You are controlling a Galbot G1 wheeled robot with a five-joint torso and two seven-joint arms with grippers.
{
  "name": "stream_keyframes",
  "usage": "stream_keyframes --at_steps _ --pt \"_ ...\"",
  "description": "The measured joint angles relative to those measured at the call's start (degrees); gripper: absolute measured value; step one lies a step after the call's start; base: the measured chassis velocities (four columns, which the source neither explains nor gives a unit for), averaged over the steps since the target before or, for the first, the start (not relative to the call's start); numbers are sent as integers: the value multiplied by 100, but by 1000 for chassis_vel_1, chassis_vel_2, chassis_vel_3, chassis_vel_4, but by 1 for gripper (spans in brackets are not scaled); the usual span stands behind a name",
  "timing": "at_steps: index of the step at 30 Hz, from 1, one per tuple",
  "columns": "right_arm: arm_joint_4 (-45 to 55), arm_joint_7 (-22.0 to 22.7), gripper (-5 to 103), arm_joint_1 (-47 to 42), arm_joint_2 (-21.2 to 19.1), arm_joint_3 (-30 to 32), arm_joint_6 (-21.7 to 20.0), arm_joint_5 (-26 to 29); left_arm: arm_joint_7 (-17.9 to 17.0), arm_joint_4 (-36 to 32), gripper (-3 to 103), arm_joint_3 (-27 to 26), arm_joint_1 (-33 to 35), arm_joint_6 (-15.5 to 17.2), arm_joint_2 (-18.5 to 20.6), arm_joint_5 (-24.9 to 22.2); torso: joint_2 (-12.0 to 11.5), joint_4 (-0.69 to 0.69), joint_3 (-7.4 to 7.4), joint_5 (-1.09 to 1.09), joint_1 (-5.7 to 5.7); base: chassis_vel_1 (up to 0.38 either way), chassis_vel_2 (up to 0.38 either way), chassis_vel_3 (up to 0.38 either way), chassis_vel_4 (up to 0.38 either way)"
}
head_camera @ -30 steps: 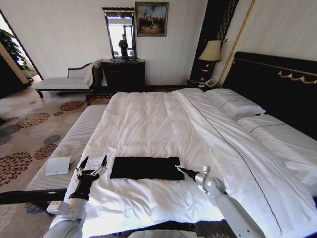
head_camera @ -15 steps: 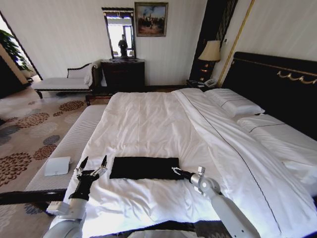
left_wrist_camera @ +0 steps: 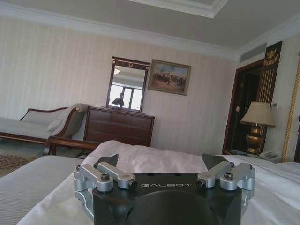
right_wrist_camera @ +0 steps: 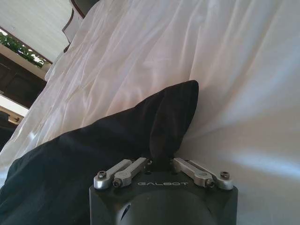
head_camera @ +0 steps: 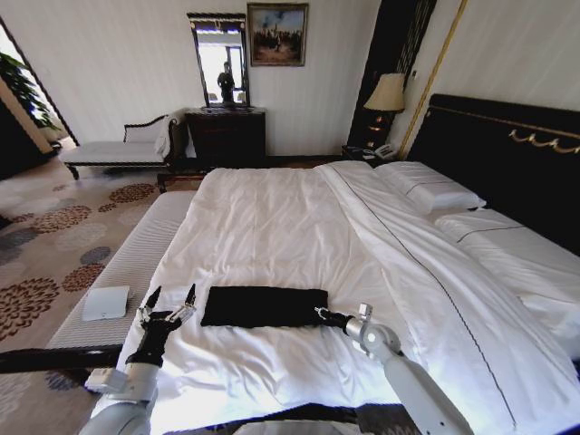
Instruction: Fold the clothes on the bed.
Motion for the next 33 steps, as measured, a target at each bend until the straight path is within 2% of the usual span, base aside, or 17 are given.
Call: stream_keyframes --at_steps 11,13,18,21,33 --pt "619 340 7 -148 -104 146 -22 92 5 0 100 0 0 -1 0 0 0 0 -1 0 0 0 0 0 0" --pt "679 349 7 -172 -231 237 -23 65 5 0 100 0 0 -1 -1 1 0 4 -1 1 0 0 0 0 0" --pt "732 375 7 -234 -514 422 -15 66 7 0 100 0 1 -1 -1 1 0 0 -1 0 0 0 0 0 0" --pt "881 426 7 -347 -937 734 -14 121 7 0 100 0 1 -1 0 1 0 0 -1 0 0 0 0 0 0" --pt "478 170 7 -276 -1588 950 138 -219 7 0 100 0 1 -2 -1 1 0 0 -1 0 0 0 0 0 0"
